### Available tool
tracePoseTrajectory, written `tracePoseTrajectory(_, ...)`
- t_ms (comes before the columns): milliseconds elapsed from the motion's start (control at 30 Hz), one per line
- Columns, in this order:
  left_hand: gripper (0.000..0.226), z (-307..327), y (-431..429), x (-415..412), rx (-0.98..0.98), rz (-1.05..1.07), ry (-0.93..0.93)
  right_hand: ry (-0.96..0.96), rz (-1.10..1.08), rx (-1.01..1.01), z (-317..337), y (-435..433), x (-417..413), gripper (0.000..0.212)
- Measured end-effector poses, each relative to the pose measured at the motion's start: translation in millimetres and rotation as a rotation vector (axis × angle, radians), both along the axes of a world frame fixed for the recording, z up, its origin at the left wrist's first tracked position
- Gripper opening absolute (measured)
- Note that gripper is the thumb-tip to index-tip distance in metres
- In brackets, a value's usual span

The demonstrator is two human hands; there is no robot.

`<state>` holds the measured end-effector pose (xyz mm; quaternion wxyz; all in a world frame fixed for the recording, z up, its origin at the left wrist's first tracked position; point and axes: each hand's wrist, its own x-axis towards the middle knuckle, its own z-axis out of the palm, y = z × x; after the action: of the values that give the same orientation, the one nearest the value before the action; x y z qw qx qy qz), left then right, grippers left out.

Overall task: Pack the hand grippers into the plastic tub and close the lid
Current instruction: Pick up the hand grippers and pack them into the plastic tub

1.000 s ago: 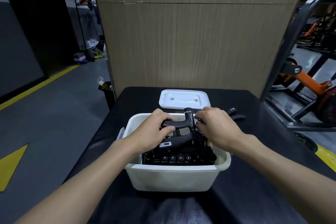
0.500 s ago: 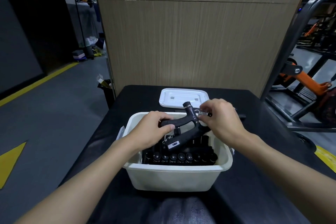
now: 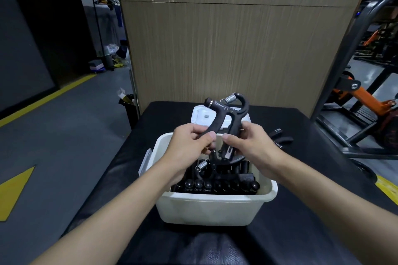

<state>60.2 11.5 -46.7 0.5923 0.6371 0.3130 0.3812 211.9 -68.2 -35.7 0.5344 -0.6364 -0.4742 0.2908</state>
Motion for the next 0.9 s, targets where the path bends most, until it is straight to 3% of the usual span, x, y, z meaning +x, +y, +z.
tracePoseTrajectory(67, 0.017, 3, 8, -6, 0.016, 0.012, 0.004, -0.110, 0.011, -0.020, 3, -1, 8, 0.012)
tracePoseTrajectory(133, 0.030, 6, 18, -13, 0.064, 0.004, 0.013, -0.251, 0.041, -0.076, 5, -2, 14, 0.021)
tracePoseTrajectory(300, 0.024, 3, 22, -18, 0.208, -0.058, 0.166, -0.452, -0.026, -0.158, 3, 0, 18, 0.024)
tracePoseTrajectory(600, 0.023, -13, 17, -16, 0.099, -0.137, 0.194, -0.723, -0.061, -0.107, 10, 4, 24, 0.024)
tracePoseTrajectory(667, 0.028, -15, 21, -19, 0.136, -0.081, 0.210, -0.709, -0.007, -0.156, 9, 3, 28, 0.020)
tracePoseTrajectory(767, 0.054, -18, 29, -22, 0.452, -0.039, 0.382, -0.522, 0.074, -0.226, 3, 3, 36, 0.022)
tracePoseTrajectory(900, 0.032, -24, 33, -20, 0.603, -0.093, 0.362, -0.146, 0.212, -0.362, 3, 0, 41, 0.017)
